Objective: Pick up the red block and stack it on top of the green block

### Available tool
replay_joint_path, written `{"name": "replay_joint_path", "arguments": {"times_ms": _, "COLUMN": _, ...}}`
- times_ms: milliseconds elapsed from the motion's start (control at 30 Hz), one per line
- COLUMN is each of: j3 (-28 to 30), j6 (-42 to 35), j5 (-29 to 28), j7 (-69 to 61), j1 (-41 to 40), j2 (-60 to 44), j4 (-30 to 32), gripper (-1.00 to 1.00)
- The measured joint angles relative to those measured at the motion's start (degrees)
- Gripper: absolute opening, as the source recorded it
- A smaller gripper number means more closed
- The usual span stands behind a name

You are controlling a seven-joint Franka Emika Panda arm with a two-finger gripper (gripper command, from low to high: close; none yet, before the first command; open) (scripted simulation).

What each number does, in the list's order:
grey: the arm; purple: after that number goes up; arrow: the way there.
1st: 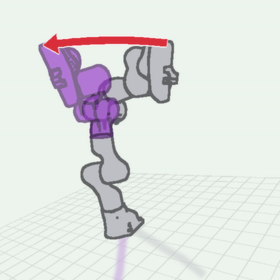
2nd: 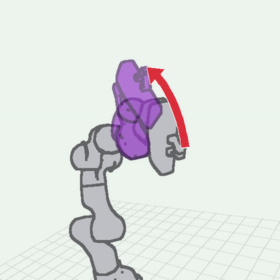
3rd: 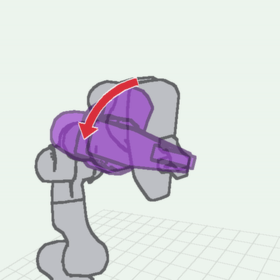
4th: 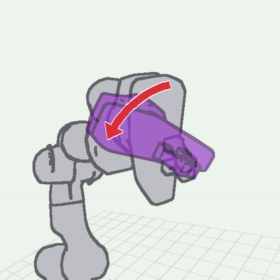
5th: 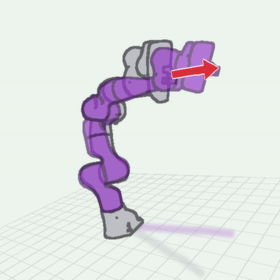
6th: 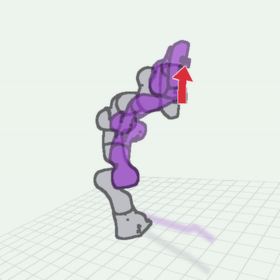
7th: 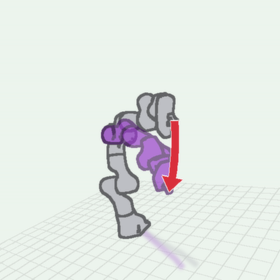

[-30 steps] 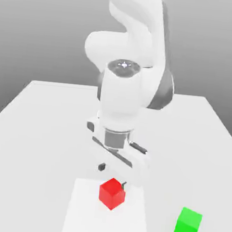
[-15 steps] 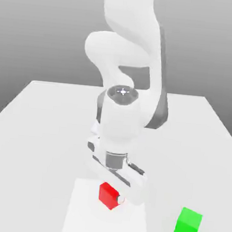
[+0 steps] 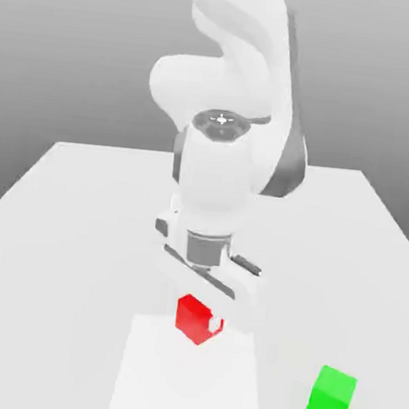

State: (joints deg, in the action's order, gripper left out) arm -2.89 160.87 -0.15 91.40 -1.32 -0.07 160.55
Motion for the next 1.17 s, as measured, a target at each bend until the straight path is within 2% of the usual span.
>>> {"name": "replay_joint_path", "arguments": {"times_ms": 100, "j3": -0.23, "j6": -1.60, "j5": -1.08, "j7": 6.51, "j1": 0.09, "j2": 0.21, "j4": -1.46, "gripper": -1.00}}
{"name": "replay_joint_path", "arguments": {"times_ms": 233, "j3": -4.12, "j6": -3.50, "j5": -2.80, "j7": 17.90, "j1": -2.08, "j2": -0.64, "j4": -4.41, "gripper": -1.00}}
{"name": "replay_joint_path", "arguments": {"times_ms": 533, "j3": -7.18, "j6": -7.67, "j5": -4.57, "j7": 42.74, "j1": 5.83, "j2": -3.39, "j4": -11.30, "gripper": -1.00}}
{"name": "replay_joint_path", "arguments": {"times_ms": 867, "j3": -9.12, "j6": -12.23, "j5": -3.25, "j7": 68.08, "j1": 12.86, "j2": -6.98, "j4": -18.94, "gripper": -1.00}}
{"name": "replay_joint_path", "arguments": {"times_ms": 1033, "j3": -7.30, "j6": -5.61, "j5": -6.26, "j7": 73.53, "j1": 15.18, "j2": -15.19, "j4": -20.30, "gripper": -1.00}}
{"name": "replay_joint_path", "arguments": {"times_ms": 1067, "j3": -6.93, "j6": -4.35, "j5": -6.86, "j7": 74.00, "j1": 15.43, "j2": -16.58, "j4": -20.40, "gripper": 1.00}}
{"name": "replay_joint_path", "arguments": {"times_ms": 1167, "j3": -6.93, "j6": -4.35, "j5": -6.86, "j7": 74.00, "j1": 15.43, "j2": -16.58, "j4": -20.40, "gripper": 1.00}}
